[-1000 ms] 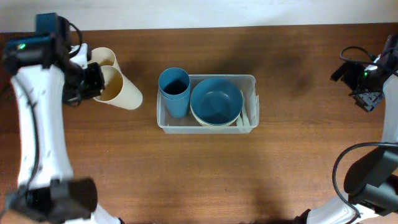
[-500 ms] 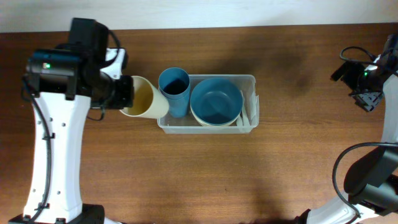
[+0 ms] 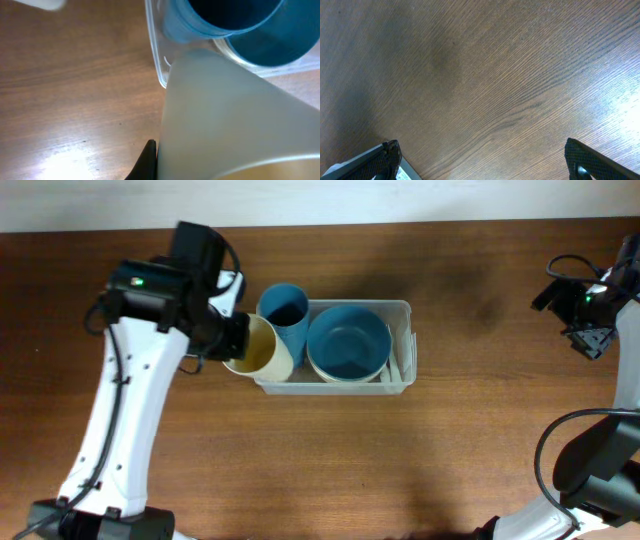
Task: Pack container
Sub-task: 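Lift the cream cup and carry it right into the container, then lower the cream cup into the container's front left corner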
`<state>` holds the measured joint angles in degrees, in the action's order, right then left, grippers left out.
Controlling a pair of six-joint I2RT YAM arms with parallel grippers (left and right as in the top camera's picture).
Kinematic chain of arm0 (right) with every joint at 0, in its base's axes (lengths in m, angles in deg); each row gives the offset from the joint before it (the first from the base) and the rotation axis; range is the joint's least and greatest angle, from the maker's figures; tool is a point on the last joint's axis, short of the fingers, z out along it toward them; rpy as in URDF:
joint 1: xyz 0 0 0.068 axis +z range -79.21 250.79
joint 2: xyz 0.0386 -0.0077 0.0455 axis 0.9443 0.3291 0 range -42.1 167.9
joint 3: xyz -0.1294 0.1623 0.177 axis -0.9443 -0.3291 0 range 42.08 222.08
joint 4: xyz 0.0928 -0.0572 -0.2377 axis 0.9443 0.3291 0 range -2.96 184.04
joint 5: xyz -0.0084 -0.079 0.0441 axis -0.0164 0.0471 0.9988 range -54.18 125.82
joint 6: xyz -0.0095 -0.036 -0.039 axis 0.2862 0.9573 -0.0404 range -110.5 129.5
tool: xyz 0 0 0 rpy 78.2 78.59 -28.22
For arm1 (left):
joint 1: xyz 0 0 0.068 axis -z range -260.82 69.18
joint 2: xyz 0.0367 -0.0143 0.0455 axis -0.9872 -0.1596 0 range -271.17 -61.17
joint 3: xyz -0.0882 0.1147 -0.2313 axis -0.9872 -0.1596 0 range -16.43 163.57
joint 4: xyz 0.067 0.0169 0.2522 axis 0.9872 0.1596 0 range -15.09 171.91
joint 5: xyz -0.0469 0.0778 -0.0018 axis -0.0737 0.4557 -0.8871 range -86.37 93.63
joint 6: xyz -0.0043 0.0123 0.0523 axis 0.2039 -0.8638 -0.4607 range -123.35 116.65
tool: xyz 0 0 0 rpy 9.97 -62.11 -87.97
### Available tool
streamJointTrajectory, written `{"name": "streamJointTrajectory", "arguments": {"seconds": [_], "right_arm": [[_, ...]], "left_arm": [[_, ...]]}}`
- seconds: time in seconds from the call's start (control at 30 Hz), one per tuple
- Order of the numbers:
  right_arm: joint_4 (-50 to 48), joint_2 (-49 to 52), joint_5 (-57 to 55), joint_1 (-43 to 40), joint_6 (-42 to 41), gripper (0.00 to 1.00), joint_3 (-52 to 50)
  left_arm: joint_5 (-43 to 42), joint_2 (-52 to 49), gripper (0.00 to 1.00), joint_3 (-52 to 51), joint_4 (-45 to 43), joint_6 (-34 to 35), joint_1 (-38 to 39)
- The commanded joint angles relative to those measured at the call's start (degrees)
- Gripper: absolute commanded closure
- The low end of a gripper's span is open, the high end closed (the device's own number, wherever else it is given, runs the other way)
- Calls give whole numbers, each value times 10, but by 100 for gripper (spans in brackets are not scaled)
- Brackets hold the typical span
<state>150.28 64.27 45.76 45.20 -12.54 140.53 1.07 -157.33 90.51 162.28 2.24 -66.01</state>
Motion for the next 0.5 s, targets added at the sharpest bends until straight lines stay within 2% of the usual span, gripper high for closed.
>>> {"name": "streamJointTrajectory", "arguments": {"seconds": [0.0, 0.3, 0.47], "right_arm": [[0, 1, -5, -3, 1, 1, 2], [0, 1, -5, -3, 1, 1, 2], [0, 1, -5, -3, 1, 1, 2]], "left_arm": [[0, -7, 98, -29, -15, 2, 16], [3, -7, 98, -49, -55, 10, 24], [45, -7, 98, -56, -58, 12, 24]]}}
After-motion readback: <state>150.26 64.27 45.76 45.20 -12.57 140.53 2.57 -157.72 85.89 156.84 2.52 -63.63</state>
